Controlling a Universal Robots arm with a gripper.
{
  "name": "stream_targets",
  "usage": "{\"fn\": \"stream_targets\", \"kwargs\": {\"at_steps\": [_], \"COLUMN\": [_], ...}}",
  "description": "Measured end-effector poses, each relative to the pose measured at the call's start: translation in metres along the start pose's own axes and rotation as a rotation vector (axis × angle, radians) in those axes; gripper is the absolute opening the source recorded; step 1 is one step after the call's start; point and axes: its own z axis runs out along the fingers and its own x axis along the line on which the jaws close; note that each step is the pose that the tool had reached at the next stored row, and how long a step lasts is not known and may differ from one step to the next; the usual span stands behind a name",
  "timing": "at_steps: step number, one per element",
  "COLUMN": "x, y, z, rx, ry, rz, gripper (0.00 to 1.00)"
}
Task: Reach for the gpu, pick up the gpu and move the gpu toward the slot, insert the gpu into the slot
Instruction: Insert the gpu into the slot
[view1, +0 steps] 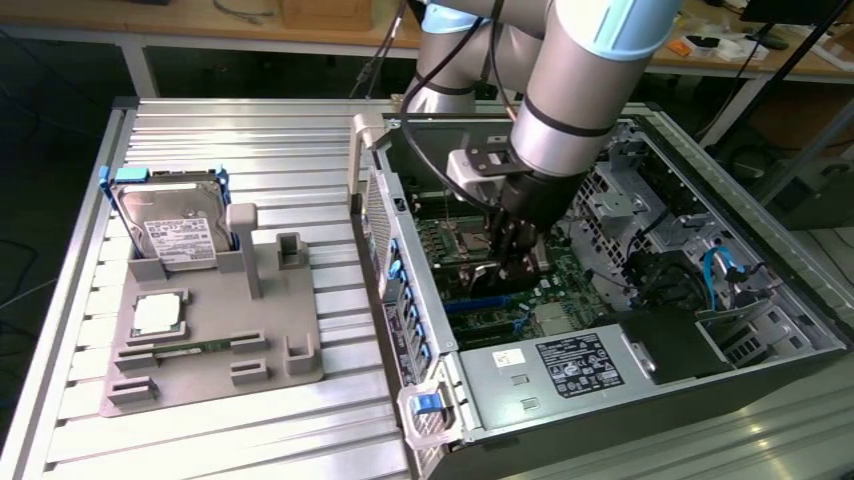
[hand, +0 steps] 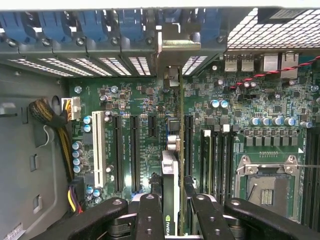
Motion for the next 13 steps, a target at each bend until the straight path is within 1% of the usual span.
{"fn": "stream_targets", "kwargs": {"at_steps": [13], "x": [0.0007], "y": [0.0030], "z": [0.0034], "rx": [0.0000], "ry": [0.0001], "rz": [0.000], "gripper": [0.27]}}
